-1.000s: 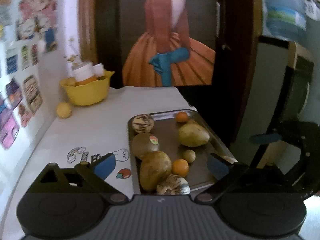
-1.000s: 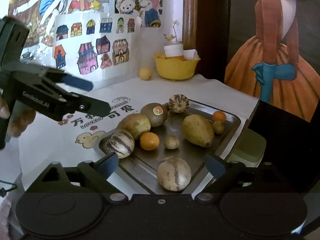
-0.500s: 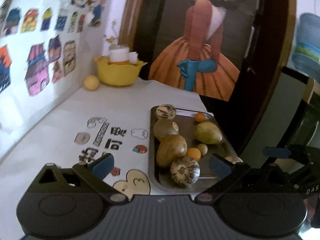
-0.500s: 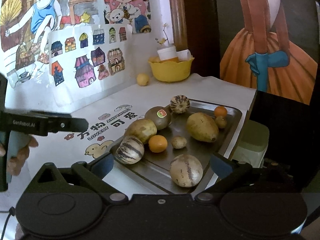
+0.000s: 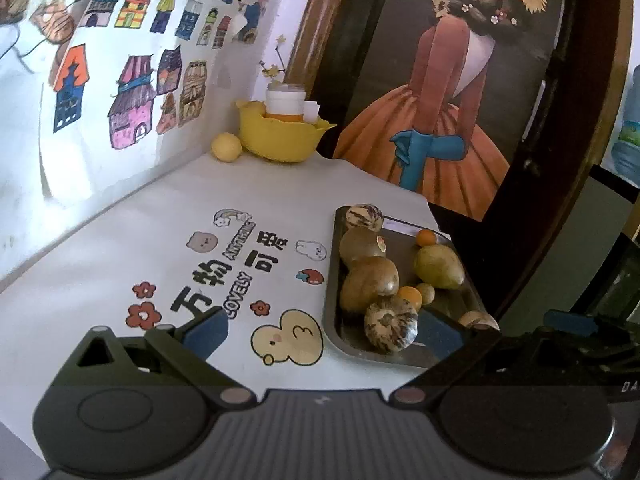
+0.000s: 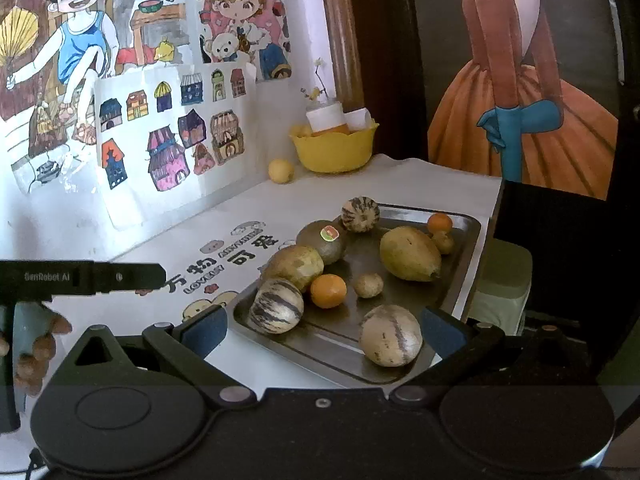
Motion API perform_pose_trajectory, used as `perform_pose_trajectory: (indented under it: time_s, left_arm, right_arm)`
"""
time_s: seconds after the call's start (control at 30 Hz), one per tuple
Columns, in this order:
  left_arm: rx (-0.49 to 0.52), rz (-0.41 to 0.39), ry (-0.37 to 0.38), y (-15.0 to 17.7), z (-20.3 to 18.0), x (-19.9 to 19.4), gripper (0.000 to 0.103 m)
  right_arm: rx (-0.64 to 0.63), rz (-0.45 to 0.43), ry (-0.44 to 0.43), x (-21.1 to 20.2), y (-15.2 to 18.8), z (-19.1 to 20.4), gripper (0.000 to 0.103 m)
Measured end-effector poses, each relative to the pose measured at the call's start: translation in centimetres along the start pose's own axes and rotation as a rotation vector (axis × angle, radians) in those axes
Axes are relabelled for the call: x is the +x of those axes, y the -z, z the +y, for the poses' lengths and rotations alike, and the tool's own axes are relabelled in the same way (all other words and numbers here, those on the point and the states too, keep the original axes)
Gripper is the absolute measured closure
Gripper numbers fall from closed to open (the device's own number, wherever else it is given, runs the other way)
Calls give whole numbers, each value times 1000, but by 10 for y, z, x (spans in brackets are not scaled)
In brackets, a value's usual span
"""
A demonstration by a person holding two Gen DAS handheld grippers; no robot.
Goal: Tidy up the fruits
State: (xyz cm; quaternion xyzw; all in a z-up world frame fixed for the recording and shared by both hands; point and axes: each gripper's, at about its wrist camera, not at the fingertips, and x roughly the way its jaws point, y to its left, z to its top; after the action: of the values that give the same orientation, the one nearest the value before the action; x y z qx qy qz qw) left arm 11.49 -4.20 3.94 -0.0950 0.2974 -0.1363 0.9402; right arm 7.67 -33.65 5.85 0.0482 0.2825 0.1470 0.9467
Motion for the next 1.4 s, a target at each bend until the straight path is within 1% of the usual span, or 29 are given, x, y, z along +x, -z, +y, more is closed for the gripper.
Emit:
perform_pose_trajectory:
  time_s: [0.17,0.27,0.53,0.77,0.83,1.0,1.2,1.33,1.4]
  left_arm:
    - [-23,-13,-28,5,1,-5,0]
    - [-20,-24,-53,7,0,-8,0]
    - [3,-42,-152,20,-6,-10,0]
    - [-19,-60,-166,32,-3,-14,0]
    - [-15,-72,-175,36,-4,-16,0]
    - [13,-95,-179,44,-8,-18,0]
    - [81,-129,-182,56,-15,-25,0]
    - [73,-128,-180,63,-14,-29,1]
    - [66,-127,-172,66,-13,-32,0]
  right_arm:
    - [0,-25,15,-2,-1,6,1]
    - [-8,-41,34,-4,1,10,1]
    - [-6,-74,81,-9,13,20,1]
    - [-1,-91,107,-11,22,26,1]
    - [-6,-107,130,-12,25,29,1]
    - [-25,-139,180,-16,35,35,1]
    - [-13,-150,218,-20,52,39,1]
    - [-1,-142,212,-22,59,38,1]
    - [-2,-145,223,-23,60,39,1]
